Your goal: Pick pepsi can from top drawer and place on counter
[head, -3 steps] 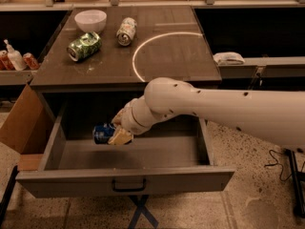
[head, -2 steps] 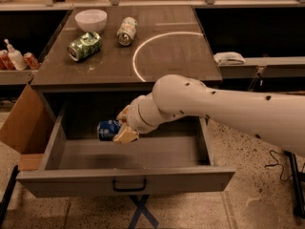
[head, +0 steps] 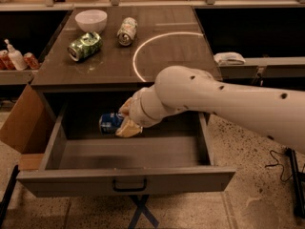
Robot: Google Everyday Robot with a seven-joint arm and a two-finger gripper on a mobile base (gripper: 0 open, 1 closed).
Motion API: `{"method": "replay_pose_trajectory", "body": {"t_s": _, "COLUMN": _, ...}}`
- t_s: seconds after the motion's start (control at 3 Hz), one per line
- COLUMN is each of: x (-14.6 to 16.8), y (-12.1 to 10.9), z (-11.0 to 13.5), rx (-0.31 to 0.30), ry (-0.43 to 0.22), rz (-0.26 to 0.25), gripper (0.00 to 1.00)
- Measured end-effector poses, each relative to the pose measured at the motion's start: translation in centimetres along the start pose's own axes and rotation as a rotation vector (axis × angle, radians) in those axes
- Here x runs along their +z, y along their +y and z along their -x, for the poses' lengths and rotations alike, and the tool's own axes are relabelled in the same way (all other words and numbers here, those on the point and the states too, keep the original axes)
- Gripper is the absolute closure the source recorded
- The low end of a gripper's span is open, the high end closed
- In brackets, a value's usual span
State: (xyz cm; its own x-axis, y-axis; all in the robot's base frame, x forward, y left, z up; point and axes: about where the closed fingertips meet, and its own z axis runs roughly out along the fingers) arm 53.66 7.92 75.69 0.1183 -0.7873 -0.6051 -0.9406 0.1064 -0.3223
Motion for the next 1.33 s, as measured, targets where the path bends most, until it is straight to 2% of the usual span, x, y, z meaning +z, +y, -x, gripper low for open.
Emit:
{"method": "replay_pose_trajectory", "body": {"t_s": 0.67, "x": -10.3, "y": -4.5, "z": 5.1, "rx": -0.137, "ry": 0.007, "rz": -0.169, "gripper": 1.0}}
{"method": "replay_pose_trajectory", "body": {"t_s": 1.0, "x": -10.3, "y": -4.5, "z": 5.1, "rx": -0.137, "ry": 0.007, "rz": -0.169, "gripper": 1.0}}
{"method": "replay_pose_trajectory", "body": {"t_s": 1.33, "x": -11.2, "y": -5.7, "z": 5.2, "rx": -0.133, "ry": -0.027, "rz": -0.197, "gripper": 1.0}}
